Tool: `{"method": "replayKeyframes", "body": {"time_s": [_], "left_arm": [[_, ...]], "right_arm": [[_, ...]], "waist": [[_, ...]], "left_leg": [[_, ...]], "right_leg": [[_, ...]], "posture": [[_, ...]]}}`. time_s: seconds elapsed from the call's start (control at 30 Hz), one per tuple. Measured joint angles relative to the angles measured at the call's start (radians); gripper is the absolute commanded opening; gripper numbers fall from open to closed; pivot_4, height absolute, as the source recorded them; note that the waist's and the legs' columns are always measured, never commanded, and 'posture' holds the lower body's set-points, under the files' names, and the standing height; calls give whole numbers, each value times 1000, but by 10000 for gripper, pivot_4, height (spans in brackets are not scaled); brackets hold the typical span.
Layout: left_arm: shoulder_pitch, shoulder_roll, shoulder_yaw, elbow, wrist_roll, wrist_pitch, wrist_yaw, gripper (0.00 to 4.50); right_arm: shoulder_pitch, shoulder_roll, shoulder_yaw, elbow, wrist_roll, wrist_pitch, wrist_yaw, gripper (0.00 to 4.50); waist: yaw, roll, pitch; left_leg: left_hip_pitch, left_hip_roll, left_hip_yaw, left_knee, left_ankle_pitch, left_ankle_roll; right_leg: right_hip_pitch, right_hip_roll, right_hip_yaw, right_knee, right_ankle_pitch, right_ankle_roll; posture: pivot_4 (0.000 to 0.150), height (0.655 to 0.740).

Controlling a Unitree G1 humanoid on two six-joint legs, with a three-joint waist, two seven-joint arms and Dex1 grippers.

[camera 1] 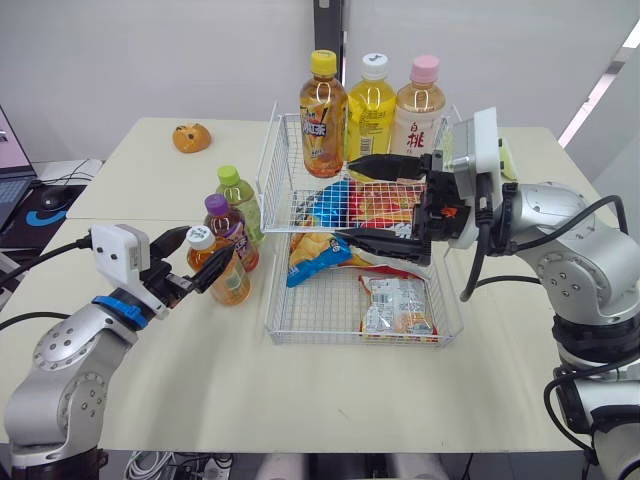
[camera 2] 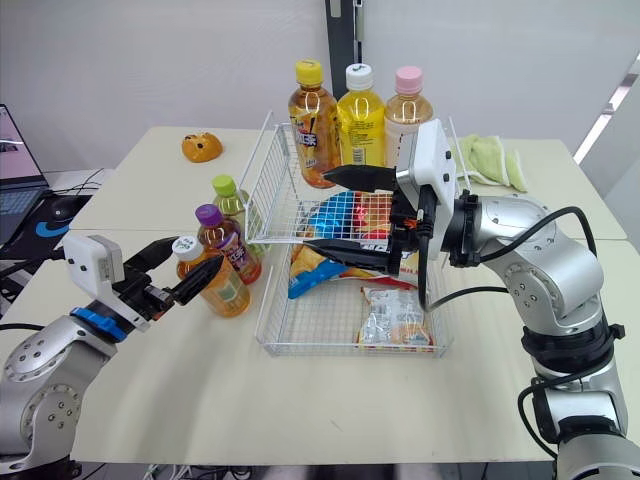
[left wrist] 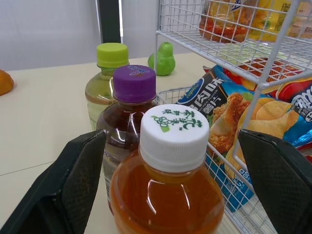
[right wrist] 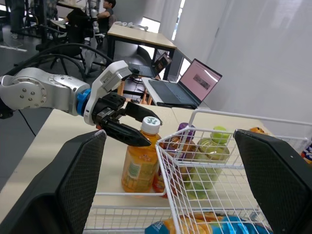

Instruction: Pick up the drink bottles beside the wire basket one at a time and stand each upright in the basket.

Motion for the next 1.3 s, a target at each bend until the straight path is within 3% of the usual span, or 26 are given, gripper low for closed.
{"method": "replayKeyframes", "body": {"time_s": [0.27, 0.57, 0.63, 0.97, 1.07, 1.3], "left_arm": [[-30, -12, -30, 23, 10, -28, 2, 44633], [-36, 2, -25, 50, 15, -51, -10, 17457], [-36, 8, -21, 54, 18, -57, -17, 13691], [-34, 32, 11, 62, -32, -27, -40, 13699], [-81, 136, 65, 97, -134, 73, -85, 13699], [-368, 451, 137, 261, -338, 297, -260, 13699]], "right_arm": [[5, -4, -4, -23, 1, 17, -23, 45000], [5, -4, -7, -28, 2, 21, -38, 45000], [5, -4, -7, -29, 2, 21, -39, 45000], [10, 4, -7, -39, 4, 21, -41, 45000], [32, 3, -15, -45, 13, 23, -45, 45000], [44, 12, -35, -59, 42, 26, -68, 45000]], "waist": [[0, 0, 0], [0, 0, 0], [1, 0, 0], [0, 0, 0], [0, -1, 1], [2, 0, 1]], "left_leg": [[0, 0, 0, -2, 0, 0], [0, 0, 0, -4, 0, 0], [0, 0, 0, -5, 0, 0], [0, 0, 0, -9, 0, 0], [-2, 0, -1, -9, 1, -2], [-3, 0, -1, -9, 2, -3]], "right_leg": [[0, 0, 0, -3, 0, 0], [0, 0, 0, -5, 0, 0], [0, 0, 0, -6, 0, 0], [0, 0, -1, -10, 0, 0], [-1, 0, -2, -11, 0, 0], [-1, 0, -1, -13, 0, 0]], "posture": [[1500, 7400], [1500, 7400], [1500, 7400], [1500, 7400], [1500, 7400], [1500, 7400]]}}
